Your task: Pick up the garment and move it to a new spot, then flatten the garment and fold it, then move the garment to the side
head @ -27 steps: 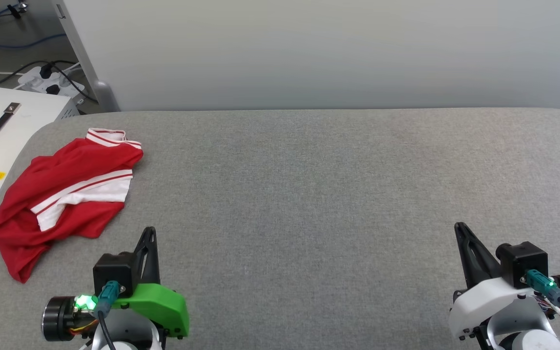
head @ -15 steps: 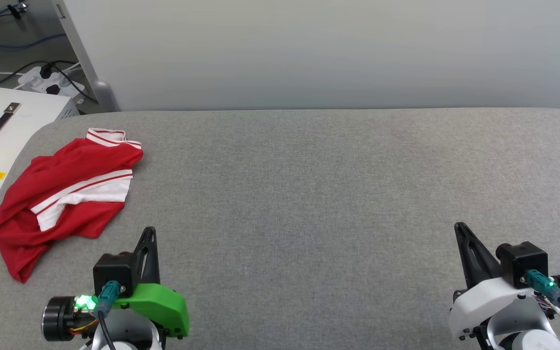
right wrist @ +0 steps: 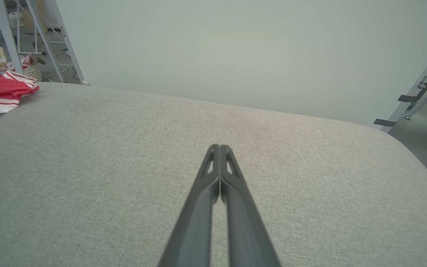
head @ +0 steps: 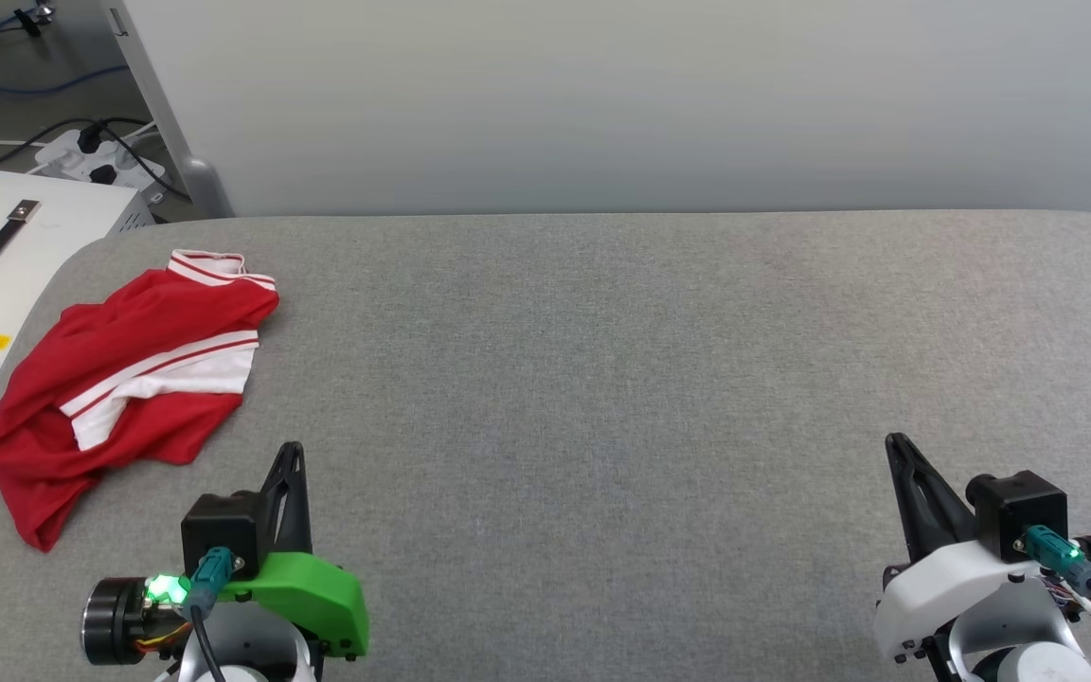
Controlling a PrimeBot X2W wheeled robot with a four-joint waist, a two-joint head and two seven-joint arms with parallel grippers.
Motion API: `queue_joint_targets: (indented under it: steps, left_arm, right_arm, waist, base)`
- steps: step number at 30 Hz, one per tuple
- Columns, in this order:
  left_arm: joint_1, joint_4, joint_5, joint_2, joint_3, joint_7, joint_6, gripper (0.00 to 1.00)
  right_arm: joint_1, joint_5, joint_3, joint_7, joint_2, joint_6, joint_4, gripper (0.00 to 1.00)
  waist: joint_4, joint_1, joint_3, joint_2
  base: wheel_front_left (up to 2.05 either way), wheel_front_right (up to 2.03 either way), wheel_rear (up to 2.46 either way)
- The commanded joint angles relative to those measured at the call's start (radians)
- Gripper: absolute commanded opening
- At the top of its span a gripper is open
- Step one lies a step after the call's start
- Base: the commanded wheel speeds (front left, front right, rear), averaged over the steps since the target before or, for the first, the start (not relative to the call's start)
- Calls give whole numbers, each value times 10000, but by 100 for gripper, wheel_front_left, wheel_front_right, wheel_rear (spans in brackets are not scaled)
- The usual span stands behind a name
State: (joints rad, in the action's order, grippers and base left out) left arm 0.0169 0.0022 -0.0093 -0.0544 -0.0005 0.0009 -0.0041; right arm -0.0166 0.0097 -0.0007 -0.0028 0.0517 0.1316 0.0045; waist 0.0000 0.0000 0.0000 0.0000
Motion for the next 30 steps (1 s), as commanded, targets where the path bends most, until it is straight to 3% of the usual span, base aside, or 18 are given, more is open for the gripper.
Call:
queue_joint_targets:
  steps: [1, 7, 8, 30]
  left_arm:
    - [-169, -22, 93, 42, 5, -9, 41, 0]
    - [-169, -22, 93, 42, 5, -9, 41, 0]
    - [0, 0, 0, 0, 0, -1, 0, 100]
    - [-13, -46, -250, 4, -20, -386, 58, 100]
  right_arm:
    - [166, -97, 7, 28, -15, -9, -45, 0]
    - [166, -97, 7, 28, -15, -9, -45, 0]
    - [0, 0, -1, -1, 0, 0, 0, 100]
    - [-68, 614, -275, -382, -1, -1, -256, 100]
  waist:
    - [0, 0, 0, 0]
    - [0, 0, 0, 0]
    - [0, 0, 0, 0]
    - [6, 0, 10, 0]
  base:
    - [0, 0, 0]
    - [0, 0, 0]
    - [0, 0, 0]
    - [0, 0, 0]
